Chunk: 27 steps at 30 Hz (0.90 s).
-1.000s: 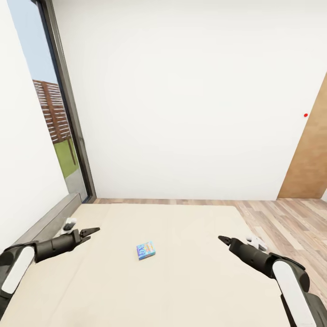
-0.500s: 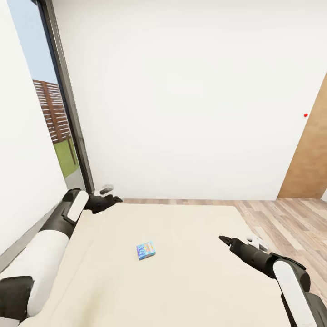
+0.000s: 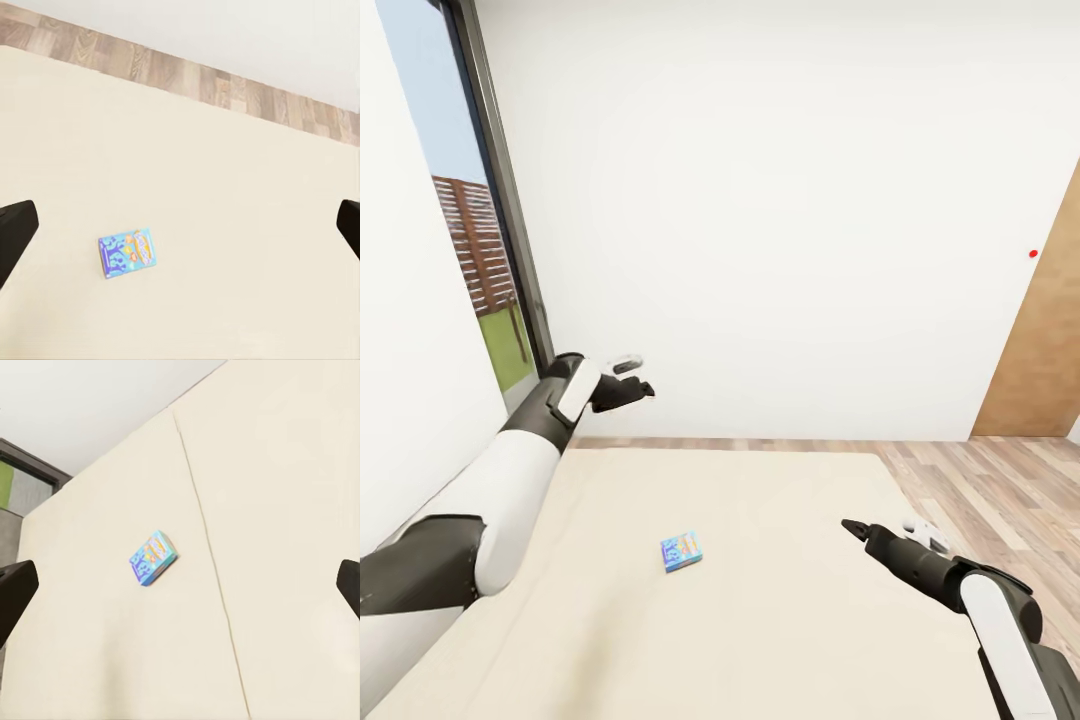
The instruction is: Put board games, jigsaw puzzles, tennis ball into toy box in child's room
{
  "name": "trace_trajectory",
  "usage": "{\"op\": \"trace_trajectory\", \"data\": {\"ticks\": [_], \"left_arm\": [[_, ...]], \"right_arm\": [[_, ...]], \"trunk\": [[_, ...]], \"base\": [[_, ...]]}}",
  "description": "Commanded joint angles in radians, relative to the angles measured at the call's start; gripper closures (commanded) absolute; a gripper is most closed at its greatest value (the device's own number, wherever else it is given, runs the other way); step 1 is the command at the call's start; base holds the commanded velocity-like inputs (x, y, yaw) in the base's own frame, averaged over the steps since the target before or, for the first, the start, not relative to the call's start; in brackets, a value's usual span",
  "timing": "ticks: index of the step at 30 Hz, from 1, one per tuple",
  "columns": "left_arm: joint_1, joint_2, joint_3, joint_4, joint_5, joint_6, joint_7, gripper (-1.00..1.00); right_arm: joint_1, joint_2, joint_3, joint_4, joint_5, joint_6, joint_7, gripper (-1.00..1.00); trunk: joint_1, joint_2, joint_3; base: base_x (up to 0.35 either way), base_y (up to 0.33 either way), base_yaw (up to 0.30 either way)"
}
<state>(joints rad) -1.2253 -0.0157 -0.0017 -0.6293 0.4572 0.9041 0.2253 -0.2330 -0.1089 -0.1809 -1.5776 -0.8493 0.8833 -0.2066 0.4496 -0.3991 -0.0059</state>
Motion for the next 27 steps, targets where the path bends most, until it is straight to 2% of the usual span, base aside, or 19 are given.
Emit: {"op": "trace_trajectory", "data": {"ticks": [1, 3, 6, 10, 12, 14, 16, 18, 20, 22, 27], "left_arm": [[-0.005, -0.005, 0.000, 0.004, -0.007, -0.021, 0.010, -1.00], [-0.011, -0.011, 0.000, 0.010, -0.024, -0.051, 0.010, -1.00], [-0.017, -0.021, -0.002, 0.014, -0.040, -0.084, 0.007, -1.00], [-0.018, -0.026, -0.004, 0.010, -0.043, -0.093, 0.005, -1.00], [-0.019, -0.034, -0.013, 0.008, -0.043, -0.095, 0.006, -1.00], [-0.019, -0.045, -0.033, 0.011, -0.044, -0.110, 0.006, -1.00], [-0.019, -0.051, -0.052, 0.015, -0.044, -0.133, 0.007, -1.00], [-0.019, -0.064, -0.105, 0.039, -0.043, -0.192, 0.006, -1.00], [-0.019, -0.073, -0.141, 0.076, -0.042, -0.227, 0.004, -1.00], [-0.019, -0.078, -0.162, 0.109, -0.042, -0.248, 0.002, -1.00], [-0.019, -0.081, -0.181, 0.138, -0.042, -0.271, 0.000, -1.00]], "right_arm": [[0.000, 0.000, 0.001, -0.001, -0.011, 0.003, -0.008, -1.00], [0.000, -0.001, 0.004, -0.002, -0.011, 0.004, -0.006, -1.00], [0.003, -0.003, 0.005, -0.004, -0.012, 0.015, 0.038, -1.00], [0.002, -0.004, 0.000, -0.004, -0.011, 0.062, 0.224, -1.00], [0.002, -0.004, -0.005, -0.004, -0.010, 0.073, 0.299, -1.00], [0.005, -0.013, -0.019, -0.006, -0.009, 0.077, 0.344, -1.00], [0.008, -0.024, -0.032, -0.007, -0.009, 0.077, 0.362, -1.00], [0.012, -0.044, -0.053, -0.007, -0.010, 0.076, 0.382, -1.00], [0.014, -0.051, -0.067, -0.007, -0.010, 0.074, 0.390, -1.00], [0.016, -0.054, -0.082, -0.007, -0.010, 0.074, 0.394, -1.00], [0.016, -0.057, -0.101, -0.007, -0.011, 0.074, 0.397, -1.00]], "trunk": [[0.000, -0.001, -0.001], [0.000, -0.001, -0.001], [0.000, -0.001, -0.001], [0.000, -0.001, -0.001], [0.000, -0.001, -0.001], [0.000, -0.001, -0.001], [0.000, -0.001, -0.001], [0.000, -0.001, -0.001], [0.000, -0.001, -0.001], [0.000, -0.001, -0.001], [0.000, -0.001, -0.002]], "base": [[0.000, 0.000, 0.000], [0.000, 0.000, 0.000], [0.000, 0.000, 0.000], [0.000, 0.000, 0.000], [0.000, 0.000, 0.000], [0.000, 0.000, 0.000], [0.000, 0.000, 0.000], [0.000, 0.000, 0.000], [0.000, 0.000, 0.000], [0.000, 0.000, 0.000], [0.000, 0.000, 0.000]]}}
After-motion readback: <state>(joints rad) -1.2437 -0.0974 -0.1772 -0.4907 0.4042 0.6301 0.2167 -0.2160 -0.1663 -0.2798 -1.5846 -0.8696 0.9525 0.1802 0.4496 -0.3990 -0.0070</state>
